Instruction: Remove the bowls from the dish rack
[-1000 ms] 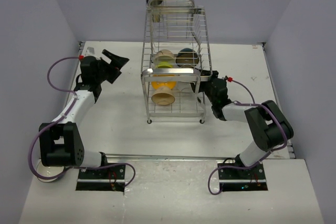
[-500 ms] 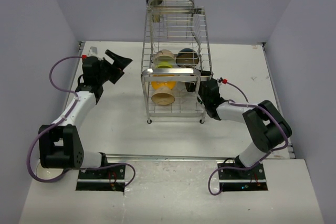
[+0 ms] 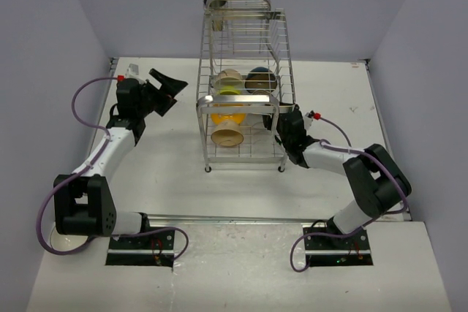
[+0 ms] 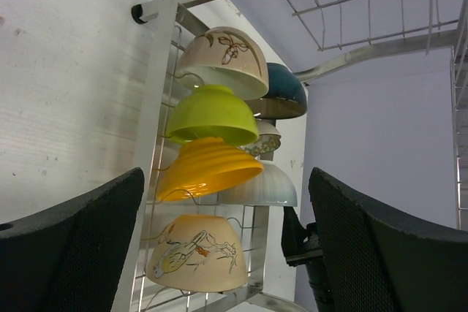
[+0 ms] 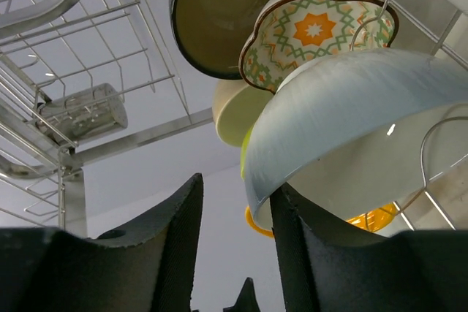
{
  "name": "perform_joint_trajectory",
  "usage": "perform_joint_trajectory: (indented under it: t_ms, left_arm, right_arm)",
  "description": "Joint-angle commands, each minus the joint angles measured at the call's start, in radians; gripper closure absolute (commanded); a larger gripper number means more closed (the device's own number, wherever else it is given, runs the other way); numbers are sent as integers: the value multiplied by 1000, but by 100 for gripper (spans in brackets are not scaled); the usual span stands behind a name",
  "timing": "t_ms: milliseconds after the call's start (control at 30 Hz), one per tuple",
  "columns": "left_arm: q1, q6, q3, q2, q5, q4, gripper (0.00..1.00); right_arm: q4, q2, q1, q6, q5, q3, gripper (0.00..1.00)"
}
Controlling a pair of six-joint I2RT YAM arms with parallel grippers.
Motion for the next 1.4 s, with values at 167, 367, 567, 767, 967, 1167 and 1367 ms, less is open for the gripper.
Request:
perform_joint_trajectory:
  t_ms: [167,367,567,767,967,1167,1367]
  left_arm:
    - [-10,-27,2,-33,40,63,6]
    - [-10,-18,5,-39,40,56,6]
    - [-10,-16,4,-35,52,63,6]
    - [-10,-15,-15,-35,58,74,6]
    - [-9,-13,-38,-35,61,95,5]
    - [-6,-24,-95,-41,60,154,6]
    - [-4,-30,-122,-18,66,223,5]
  right_arm:
    - [-83,-21,6,-36,89,47,65]
    - [-38,33,6,-33,90,68,69]
    - [42,80,4,-30,81,68,90]
    - [75,93,-8,-38,47,65,100]
    - [135,76,-8,-41,32,12,100]
    - [285,19,-22,-97,-2,-67,100]
    - [580,83,-75,-220,-101,-119,100]
